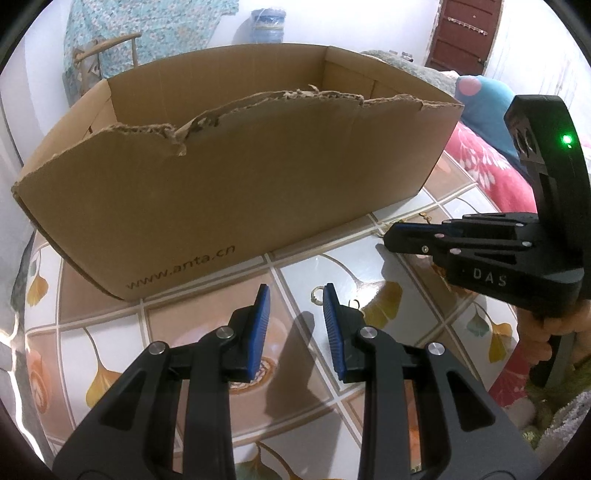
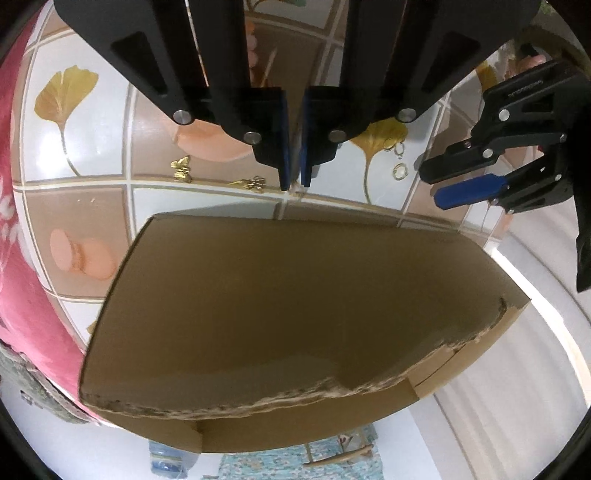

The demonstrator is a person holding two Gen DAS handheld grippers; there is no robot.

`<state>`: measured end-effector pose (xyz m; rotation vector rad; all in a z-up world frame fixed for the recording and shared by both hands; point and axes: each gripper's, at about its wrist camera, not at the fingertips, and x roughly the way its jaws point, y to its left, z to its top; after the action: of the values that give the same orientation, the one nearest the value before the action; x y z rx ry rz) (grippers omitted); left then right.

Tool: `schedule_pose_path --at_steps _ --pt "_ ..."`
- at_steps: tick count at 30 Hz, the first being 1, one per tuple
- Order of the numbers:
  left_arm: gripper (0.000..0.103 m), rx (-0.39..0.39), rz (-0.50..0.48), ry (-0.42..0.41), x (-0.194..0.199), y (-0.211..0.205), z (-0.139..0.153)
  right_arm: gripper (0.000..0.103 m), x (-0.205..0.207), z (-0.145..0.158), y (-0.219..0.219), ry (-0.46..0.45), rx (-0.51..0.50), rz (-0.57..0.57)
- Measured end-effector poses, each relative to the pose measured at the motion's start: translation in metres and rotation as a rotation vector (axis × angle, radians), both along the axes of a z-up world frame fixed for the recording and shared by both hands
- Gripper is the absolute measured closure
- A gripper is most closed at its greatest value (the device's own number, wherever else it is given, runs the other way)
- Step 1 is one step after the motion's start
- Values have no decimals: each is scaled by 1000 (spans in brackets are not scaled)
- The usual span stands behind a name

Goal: Organize jewelry

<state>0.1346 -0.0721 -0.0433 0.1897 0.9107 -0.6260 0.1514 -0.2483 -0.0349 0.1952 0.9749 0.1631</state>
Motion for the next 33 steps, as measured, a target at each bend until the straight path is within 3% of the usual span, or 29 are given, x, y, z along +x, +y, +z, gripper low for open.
schedule_pose_path --at_steps 14,19,33 --pt "75 -12 6 8 1 3 0 95 6 4 4 -20 -47 1" --pt "75 -13 6 12 0 4 -1 82 12 5 7 -34 -64 7" --pt "75 -14 12 17 2 4 -1 83 13 1 18 -44 -133 39"
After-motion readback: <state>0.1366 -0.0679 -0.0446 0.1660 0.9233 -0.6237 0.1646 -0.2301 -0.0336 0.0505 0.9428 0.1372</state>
